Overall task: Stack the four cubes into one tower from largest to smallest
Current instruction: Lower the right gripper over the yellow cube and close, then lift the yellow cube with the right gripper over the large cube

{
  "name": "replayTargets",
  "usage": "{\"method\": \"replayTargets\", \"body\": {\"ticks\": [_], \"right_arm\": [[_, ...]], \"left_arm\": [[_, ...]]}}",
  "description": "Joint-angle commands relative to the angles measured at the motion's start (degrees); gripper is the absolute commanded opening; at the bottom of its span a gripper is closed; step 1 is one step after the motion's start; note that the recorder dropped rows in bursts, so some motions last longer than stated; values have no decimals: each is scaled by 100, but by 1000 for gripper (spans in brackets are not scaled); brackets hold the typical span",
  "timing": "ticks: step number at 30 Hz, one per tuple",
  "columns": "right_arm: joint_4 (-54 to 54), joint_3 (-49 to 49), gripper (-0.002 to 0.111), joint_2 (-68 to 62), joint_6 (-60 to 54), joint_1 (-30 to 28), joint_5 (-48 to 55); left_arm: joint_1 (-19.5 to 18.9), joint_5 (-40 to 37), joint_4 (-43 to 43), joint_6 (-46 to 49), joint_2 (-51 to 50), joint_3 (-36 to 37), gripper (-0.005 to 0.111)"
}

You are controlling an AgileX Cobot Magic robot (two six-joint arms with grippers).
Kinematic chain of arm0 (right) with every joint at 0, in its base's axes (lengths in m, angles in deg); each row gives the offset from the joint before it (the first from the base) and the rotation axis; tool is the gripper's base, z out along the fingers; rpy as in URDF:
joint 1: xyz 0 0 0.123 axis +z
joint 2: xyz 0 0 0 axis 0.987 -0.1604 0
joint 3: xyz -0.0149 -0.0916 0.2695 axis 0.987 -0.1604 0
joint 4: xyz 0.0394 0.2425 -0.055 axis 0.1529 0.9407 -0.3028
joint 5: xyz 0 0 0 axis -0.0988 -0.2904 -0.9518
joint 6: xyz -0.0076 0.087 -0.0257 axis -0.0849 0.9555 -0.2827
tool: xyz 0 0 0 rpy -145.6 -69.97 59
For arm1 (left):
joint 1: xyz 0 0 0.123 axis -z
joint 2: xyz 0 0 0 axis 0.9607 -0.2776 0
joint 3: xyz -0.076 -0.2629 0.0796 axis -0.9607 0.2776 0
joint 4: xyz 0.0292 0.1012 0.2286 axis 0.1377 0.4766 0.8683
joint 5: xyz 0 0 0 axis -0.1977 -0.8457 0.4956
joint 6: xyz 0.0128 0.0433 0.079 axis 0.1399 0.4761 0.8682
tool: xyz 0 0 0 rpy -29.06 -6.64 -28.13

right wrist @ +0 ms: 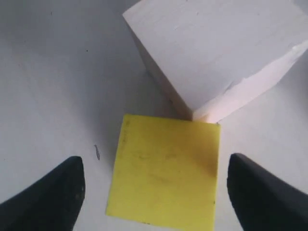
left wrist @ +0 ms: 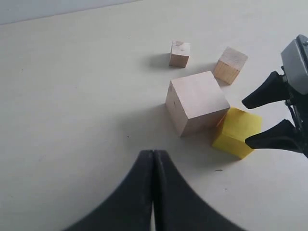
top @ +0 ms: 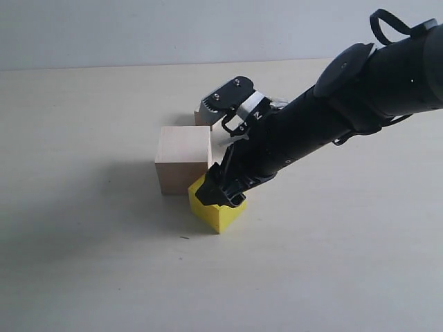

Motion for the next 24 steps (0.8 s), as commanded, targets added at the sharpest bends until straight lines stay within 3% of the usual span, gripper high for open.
{"method": "replayTargets", "body": {"ticks": [1,24], "right_arm": [[-1,34,77,2,-28,6,9],[39,34,77,-198,115,6,-61]], "left_arm": [[-10,64,-42,18,-1,19,0],[-10,64,-42,18,-1,19,0]]}}
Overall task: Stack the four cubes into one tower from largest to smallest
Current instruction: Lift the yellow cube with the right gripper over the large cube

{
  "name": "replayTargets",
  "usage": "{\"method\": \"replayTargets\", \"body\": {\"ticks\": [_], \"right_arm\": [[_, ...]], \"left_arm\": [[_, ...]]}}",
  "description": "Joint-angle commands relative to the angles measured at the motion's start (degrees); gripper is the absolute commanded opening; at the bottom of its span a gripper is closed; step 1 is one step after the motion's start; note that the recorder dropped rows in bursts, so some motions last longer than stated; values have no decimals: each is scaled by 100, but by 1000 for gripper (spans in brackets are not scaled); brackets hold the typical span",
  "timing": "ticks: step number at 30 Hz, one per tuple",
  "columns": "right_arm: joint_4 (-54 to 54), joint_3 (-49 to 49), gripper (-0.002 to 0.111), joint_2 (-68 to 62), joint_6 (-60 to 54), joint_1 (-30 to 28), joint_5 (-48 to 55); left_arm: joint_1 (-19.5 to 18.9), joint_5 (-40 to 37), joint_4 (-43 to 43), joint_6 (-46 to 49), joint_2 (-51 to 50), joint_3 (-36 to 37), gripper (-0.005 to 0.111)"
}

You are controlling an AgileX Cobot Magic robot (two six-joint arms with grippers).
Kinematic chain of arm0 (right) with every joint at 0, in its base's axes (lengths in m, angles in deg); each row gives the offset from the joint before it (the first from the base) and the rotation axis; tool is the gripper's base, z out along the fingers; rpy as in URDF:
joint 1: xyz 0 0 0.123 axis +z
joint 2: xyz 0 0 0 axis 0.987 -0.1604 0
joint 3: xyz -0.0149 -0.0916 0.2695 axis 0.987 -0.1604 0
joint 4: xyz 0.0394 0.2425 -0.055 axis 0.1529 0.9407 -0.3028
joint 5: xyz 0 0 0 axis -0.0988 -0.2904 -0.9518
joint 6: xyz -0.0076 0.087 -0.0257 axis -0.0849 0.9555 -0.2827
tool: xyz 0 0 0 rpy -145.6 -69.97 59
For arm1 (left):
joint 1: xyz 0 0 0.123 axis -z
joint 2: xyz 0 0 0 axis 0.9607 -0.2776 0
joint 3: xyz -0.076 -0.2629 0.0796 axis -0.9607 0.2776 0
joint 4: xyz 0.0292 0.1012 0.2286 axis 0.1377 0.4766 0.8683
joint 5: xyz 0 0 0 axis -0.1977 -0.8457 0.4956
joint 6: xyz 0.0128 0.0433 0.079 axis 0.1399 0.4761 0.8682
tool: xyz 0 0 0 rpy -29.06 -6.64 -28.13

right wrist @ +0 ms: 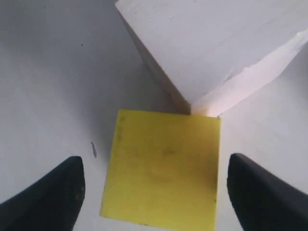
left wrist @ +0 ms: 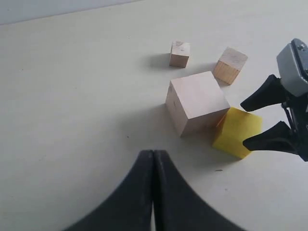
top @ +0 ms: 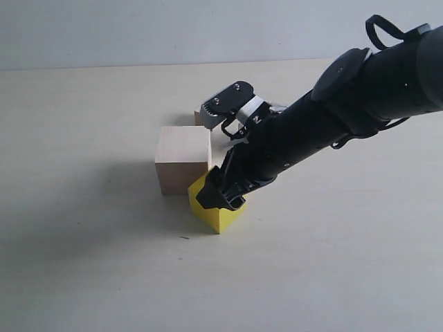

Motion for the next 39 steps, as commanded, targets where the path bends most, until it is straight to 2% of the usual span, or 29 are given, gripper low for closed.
{"method": "replayTargets", "body": {"ticks": [1,15,18,21,26,33,39], "right_arm": [[28,34,77,-55,56,6,-40],[56,34,76,-280,56,6,-39],[56,34,66,-286,163,6,-39],[-16,34,45,-286,539,6,-26],[-784,34,2,-253,1187,6,125],[-3233,34,0,357,3204,6,359],[-4043,43,0,1208,4130,6,343]], "left_arm": [[-10,64,-42,18,-1,19,0],[-10,127,-42,18,-1,19,0],[-10,127,-42,18,-1,19,0],[-10,127,-42,18,-1,19,0],[-10,127,-42,18,-1,19,0],[-10,114,-42,18,-1,19,0],[-10,114,-42,18,-1,19,0]]}}
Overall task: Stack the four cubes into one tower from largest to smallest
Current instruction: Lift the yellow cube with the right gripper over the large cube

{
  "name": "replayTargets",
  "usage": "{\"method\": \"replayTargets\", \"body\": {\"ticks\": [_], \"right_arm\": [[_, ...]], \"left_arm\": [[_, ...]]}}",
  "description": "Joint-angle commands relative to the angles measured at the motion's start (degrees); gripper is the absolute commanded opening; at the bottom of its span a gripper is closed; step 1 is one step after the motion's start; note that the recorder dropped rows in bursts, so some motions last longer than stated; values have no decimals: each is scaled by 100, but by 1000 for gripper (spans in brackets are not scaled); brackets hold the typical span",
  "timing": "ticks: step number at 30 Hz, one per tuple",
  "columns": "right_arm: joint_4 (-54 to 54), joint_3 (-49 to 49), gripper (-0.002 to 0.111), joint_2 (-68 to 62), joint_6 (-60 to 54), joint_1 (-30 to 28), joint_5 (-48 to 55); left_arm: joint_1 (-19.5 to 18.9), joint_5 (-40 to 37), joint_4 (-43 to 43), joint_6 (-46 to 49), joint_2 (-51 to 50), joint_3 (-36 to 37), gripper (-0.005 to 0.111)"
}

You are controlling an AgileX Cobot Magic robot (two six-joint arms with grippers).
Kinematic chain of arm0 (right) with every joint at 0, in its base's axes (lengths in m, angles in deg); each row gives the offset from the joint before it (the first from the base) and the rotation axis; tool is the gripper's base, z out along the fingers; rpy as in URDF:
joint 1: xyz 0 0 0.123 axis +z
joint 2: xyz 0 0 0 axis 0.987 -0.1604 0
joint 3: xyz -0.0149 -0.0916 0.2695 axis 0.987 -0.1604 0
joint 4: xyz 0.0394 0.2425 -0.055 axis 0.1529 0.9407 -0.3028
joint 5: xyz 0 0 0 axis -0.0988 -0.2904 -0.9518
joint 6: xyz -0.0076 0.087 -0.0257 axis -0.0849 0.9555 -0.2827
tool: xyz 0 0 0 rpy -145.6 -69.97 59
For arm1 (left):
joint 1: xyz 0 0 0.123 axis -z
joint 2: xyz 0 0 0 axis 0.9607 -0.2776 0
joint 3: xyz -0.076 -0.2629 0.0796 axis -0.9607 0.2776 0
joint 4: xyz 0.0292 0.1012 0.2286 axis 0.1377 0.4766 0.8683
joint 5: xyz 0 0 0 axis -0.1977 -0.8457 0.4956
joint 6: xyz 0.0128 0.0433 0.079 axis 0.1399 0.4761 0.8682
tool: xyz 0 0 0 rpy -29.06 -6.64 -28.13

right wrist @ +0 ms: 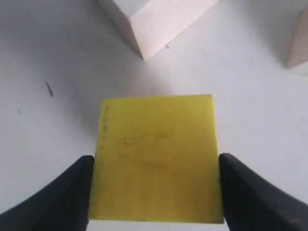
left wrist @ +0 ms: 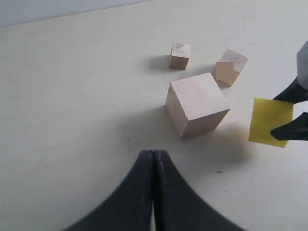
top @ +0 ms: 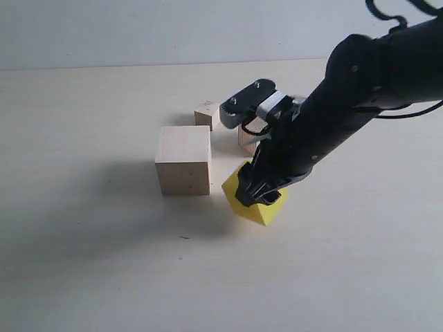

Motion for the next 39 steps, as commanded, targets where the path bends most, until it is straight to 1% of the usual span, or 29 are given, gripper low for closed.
{"method": "replayTargets", "body": {"ticks": [1,4,8,10,15,17,21,24,25,28,31,33,35,37,39], "right_arm": [[-577,10,0,613,708,6,-158],[-857,119,0,732,1050,6,-344],[-860,707,0,625,1090,6,-228],[-804,1171,0,458,1118,6,129],[-544,2433,0,-73,1516,43,1775],[-583,2878,0,-268,1715,147,2185],[-754,3441,0,-498,2004,419,2386],[-1145,3706,0,-660,1991,647,2398],[-1249,3748,0,-701,1900,694,2398],[-1221,3782,0,-837,1060,723,2388],[-1019,3782,0,-945,-41,723,2397],[-737,3782,0,-989,-993,723,2446],[-396,3782,0,-1002,-1688,723,2460],[-272,3782,0,-1002,-2001,723,2379],[-298,3782,0,-1002,-2036,723,2228]], "left_arm": [[-10,81,-42,18,-1,19,0],[-10,81,-42,18,-1,19,0],[-10,81,-42,18,-1,19,0],[-10,81,-42,18,-1,19,0],[-10,81,-42,18,-1,19,0],[-10,81,-42,18,-1,19,0],[-10,81,-42,18,-1,19,0],[-10,81,-42,18,-1,19,0],[-10,81,-42,18,-1,19,0],[-10,81,-42,18,-1,19,0],[-10,40,-42,18,-1,19,0],[-10,-3,-42,18,-1,19,0],[-10,-35,-42,18,-1,19,0],[-10,-73,-42,18,-1,19,0],[-10,-115,-42,18,-1,19,0]]}}
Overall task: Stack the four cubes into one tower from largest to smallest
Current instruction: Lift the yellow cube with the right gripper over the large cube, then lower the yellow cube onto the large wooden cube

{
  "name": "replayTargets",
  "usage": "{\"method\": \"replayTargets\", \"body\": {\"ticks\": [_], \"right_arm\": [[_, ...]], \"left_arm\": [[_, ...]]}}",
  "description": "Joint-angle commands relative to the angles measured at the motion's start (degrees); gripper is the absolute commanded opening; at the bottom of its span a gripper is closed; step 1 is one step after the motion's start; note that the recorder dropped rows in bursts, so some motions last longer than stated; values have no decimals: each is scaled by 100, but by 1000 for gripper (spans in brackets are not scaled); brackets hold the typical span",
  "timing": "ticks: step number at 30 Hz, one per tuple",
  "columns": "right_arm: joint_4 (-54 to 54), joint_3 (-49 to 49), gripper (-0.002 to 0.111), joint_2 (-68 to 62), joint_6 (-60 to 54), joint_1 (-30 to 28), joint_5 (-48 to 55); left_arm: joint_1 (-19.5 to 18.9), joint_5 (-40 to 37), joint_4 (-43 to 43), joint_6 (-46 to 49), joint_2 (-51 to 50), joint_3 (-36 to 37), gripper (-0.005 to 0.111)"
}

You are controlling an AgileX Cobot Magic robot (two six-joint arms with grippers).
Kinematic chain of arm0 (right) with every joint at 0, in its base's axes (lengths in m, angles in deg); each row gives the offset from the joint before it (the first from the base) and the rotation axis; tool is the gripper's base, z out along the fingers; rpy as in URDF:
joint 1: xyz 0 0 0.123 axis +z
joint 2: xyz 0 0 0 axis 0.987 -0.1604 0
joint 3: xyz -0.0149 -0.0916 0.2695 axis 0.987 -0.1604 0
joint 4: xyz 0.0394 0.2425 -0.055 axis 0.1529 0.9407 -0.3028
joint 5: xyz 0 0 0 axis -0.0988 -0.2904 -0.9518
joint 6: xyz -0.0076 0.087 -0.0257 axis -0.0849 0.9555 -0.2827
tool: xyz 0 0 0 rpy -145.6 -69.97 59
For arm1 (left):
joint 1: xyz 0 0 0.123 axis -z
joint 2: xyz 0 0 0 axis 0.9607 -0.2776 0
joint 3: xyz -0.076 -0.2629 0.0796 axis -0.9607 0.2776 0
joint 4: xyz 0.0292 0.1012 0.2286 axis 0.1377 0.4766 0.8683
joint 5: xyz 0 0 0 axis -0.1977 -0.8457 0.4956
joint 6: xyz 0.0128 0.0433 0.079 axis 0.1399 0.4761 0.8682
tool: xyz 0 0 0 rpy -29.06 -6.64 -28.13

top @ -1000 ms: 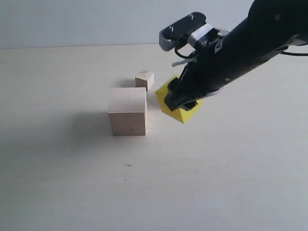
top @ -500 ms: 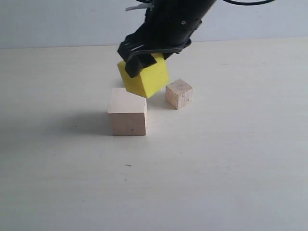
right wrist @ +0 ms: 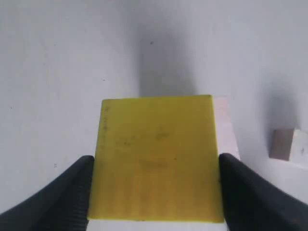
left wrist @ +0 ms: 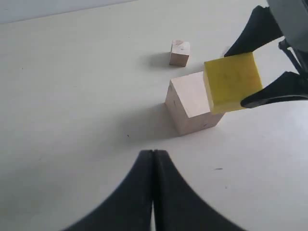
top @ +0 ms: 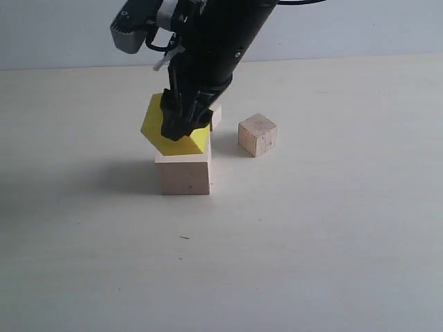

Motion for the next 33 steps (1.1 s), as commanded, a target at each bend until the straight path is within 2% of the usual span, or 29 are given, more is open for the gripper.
{"method": "replayTargets", "body": {"ticks": [1,6,10,17,25,33], "right_arm": [[137,63,0,32,-549,8,-254],[403,63,0,32,-1145,-155,-385],[815,63,0,22,-1471,-559,-215],[2682,63,0,5,-2849,-1181,267],[2797,63,0,-309,-3545,-1195,266],[2756,143,0,-588,-3683,-1195,145]], "left_arm": [[-10,-91,-42,18,-1,19,0],[-10,-146,-42,18,-1,19,0],[-10,-155,-55,18,-1,19,0],[-10,-198,-55,18,-1,19,0],[-10,-280,-55,18,-1,19,0],[-10,-444,-55,18,-1,19,0]]}}
